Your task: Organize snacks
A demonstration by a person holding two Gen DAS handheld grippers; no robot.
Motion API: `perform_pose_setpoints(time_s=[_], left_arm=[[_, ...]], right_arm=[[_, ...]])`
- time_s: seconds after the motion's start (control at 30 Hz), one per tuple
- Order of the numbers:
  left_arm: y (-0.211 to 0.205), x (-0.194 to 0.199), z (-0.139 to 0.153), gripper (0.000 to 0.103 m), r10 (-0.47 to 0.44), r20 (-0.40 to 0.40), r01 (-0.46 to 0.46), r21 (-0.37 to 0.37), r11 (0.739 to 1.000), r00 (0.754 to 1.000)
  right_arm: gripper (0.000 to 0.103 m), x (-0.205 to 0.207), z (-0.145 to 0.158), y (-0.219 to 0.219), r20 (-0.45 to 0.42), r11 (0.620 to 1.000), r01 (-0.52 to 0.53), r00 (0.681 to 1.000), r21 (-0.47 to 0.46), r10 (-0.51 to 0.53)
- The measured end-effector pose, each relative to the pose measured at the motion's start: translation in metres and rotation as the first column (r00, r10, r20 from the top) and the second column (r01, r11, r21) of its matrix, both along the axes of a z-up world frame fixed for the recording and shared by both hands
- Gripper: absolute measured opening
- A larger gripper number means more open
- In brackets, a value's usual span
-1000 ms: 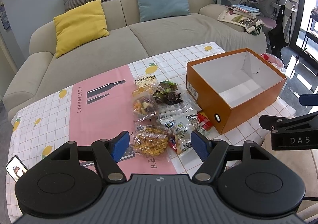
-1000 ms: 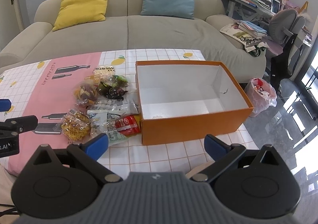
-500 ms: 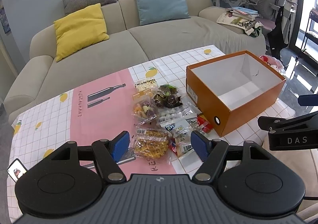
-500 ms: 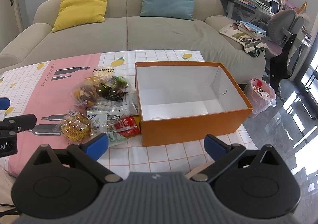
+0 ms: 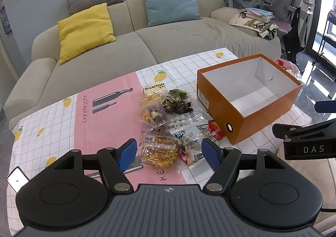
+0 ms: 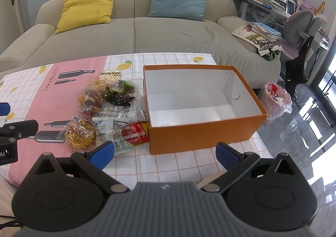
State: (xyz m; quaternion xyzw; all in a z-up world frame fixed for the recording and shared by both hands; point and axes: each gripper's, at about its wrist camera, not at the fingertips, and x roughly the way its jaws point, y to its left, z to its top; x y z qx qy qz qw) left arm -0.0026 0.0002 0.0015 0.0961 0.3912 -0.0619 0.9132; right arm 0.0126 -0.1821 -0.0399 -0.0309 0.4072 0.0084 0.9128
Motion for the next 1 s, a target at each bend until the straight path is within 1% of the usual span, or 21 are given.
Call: perform_pose_setpoints(time_s=[0.6,0.7,0.8,0.83,0.87,1.0], left_arm=[[0.001,0.000,0.000,0.083,-0.002,0.002,0.002,0.000,1.000,1.000],[0.008,-0.001,0.003,0.083,0.002,0.018,-0.002,-0.010,1.000,1.000],[0.019,0.000,0.005,0.083,0.013,0.051,-0.011,-0.024,1.000,0.999],[0.023,0.001,0.005,0.083,0.017,0.061,-0.016,-0.024,1.000,0.998],[0.026,0.002,0.005,0.084,0.020,0.069,-0.019,-0.022,1.000,0.997],[0.034,0.009,-0.004,0.089,0.015,0.070,-0.014,-0.016,1.000,0.997]], right_arm=[[0.100,0.000,0.000,0.000,0.001,1.000,-0.003,1.000,-0.001,0.003],[0.100,-0.001,0.003,-0.004,0.035,0.999,-0.039,0.999,0.037,0.038],[0.100,-0.007,0.006,-0.013,0.149,0.991,-0.075,0.987,0.108,0.058],[0.100,-0.008,0.007,-0.016,0.192,0.989,-0.088,0.979,0.120,0.063],[0.100,-0.007,0.006,-0.017,0.211,0.988,-0.096,0.975,0.124,0.068],[0.100,0.009,0.001,-0.014,0.205,0.978,-0.140,0.973,0.155,0.107]])
